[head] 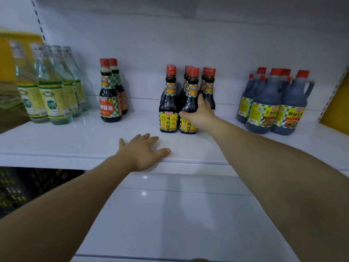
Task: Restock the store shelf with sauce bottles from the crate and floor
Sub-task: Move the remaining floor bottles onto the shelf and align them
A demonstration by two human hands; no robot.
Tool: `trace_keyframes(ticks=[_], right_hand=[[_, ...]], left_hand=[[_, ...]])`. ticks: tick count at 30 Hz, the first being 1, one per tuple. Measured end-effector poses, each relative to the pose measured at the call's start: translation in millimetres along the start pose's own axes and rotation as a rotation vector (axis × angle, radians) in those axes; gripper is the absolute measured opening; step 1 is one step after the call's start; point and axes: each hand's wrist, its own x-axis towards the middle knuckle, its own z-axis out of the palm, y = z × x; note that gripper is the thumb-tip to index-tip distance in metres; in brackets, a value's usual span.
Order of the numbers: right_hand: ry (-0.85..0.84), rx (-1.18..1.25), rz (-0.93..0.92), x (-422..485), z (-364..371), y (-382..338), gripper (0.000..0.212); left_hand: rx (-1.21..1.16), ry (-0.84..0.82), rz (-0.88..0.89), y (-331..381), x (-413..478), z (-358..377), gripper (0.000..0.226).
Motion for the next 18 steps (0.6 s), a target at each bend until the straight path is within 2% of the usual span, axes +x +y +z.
trace_keyframes(ticks=[4,7,13,18], right_hand=[[0.041,-0.121,-0.118,-26,-7,-34,0.098],[-0.022,-0.191,-0.243,-51,-2,-75,0.092],[-0.245,-0.264,-0.506,-123,59,-161,0.081],[-0.532,-0.323,-0.619,-197,141,-201,0.078]], left_hand=[[-0.009,0.050,-0.047,-18,-31,-25,0.078],[-0.018,0.080,-0.113,-41,-68,-38,0.080],[-0.023,0.063,-0.311,-109,-164,-44,0.084],[-0.133,0.016,-0.558,-163,-257,-17,0.086]])
